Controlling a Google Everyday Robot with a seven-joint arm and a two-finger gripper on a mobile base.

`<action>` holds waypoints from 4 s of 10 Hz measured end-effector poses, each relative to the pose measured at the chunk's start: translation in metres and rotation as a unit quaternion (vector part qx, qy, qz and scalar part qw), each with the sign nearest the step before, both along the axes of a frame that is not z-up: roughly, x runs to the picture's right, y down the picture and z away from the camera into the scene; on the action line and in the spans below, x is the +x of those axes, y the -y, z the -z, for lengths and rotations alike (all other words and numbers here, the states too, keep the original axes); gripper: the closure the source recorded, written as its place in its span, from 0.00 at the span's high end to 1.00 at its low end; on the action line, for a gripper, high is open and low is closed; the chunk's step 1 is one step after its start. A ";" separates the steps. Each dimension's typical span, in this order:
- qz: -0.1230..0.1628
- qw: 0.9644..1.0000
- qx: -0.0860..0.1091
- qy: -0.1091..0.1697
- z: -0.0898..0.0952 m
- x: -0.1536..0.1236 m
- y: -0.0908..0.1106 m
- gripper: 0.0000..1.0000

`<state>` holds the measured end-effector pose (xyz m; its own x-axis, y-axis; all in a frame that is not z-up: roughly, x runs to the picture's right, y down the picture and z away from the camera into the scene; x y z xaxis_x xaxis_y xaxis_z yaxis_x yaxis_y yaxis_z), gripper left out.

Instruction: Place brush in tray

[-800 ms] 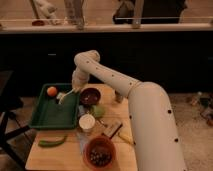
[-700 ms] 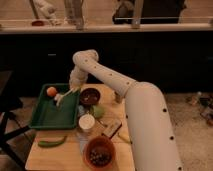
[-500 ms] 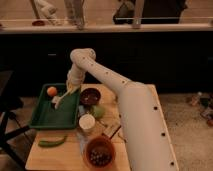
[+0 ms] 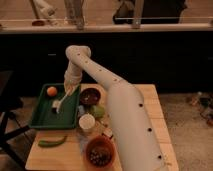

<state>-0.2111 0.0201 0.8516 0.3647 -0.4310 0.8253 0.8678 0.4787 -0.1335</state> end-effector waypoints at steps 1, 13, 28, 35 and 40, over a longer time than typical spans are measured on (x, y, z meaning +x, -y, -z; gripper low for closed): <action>0.032 0.999 -0.001 0.002 -0.002 -0.005 -0.007 0.00; 0.107 0.993 0.046 -0.008 -0.023 -0.006 -0.030 0.00; 0.114 0.993 0.027 -0.013 -0.053 0.009 -0.045 0.05; 0.120 0.992 0.018 -0.018 -0.058 0.015 -0.047 0.27; 0.126 0.992 0.013 -0.020 -0.059 0.018 -0.049 0.35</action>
<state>-0.1932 0.0689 0.9104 0.2758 -0.5326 0.8001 0.9543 0.2516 -0.1614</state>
